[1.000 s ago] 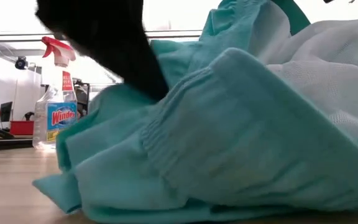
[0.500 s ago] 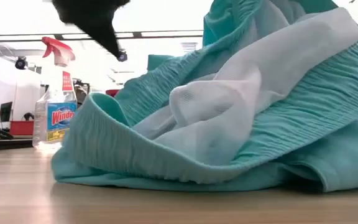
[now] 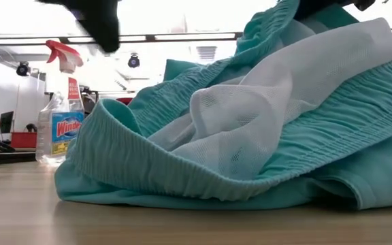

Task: Fold Laundry from Bin
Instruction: Fold the light blue shorts

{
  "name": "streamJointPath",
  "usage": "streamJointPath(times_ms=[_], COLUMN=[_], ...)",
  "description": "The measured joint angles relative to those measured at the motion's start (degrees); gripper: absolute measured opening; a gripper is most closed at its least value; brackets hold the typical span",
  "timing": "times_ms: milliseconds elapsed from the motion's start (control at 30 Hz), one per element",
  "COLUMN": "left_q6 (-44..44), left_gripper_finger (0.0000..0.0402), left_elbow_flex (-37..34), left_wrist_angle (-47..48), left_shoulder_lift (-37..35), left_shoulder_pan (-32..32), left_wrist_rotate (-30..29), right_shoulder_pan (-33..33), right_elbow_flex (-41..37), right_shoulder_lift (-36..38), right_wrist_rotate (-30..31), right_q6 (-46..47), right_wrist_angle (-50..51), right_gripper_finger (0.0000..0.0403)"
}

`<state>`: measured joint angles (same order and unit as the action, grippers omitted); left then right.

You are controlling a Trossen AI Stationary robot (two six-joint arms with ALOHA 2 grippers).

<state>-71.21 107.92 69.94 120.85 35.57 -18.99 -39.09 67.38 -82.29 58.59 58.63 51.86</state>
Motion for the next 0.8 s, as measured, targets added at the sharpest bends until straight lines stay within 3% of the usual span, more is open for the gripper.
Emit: streamJointPath(times_ms=[200,500,667,800], left_q6=[-3.13,-5.02,-6.23,-4.73], left_gripper_finger=[0.0114,0.0240,0.0246,0.0194], left_elbow_flex=[-0.02,0.04,0.02,-0.07], left_wrist_angle=[-4.32,-4.02,-3.48,-1.31], left_shoulder_lift=[3.74,5.68,8.12,10.36], left_shoulder_pan=[0.04,-0.48,-0.50,-0.43], left_wrist_rotate=[6.14,1.46,0.93,-0.02], right_shoulder_pan=[0.00,0.02,0.02,0.02], right_elbow_flex=[-0.96,-1.03,-1.03,-1.03], right_shoulder_lift=[-0.04,-0.08,-0.08,-0.08], right_wrist_rotate=[0.56,1.45,1.46,1.45], right_q6=[0.36,0.35,0.35,0.00], right_wrist_angle=[-0.22,-0.28,-0.29,-0.26], right_gripper_finger=[0.0012,0.0012,0.0012,0.0012])
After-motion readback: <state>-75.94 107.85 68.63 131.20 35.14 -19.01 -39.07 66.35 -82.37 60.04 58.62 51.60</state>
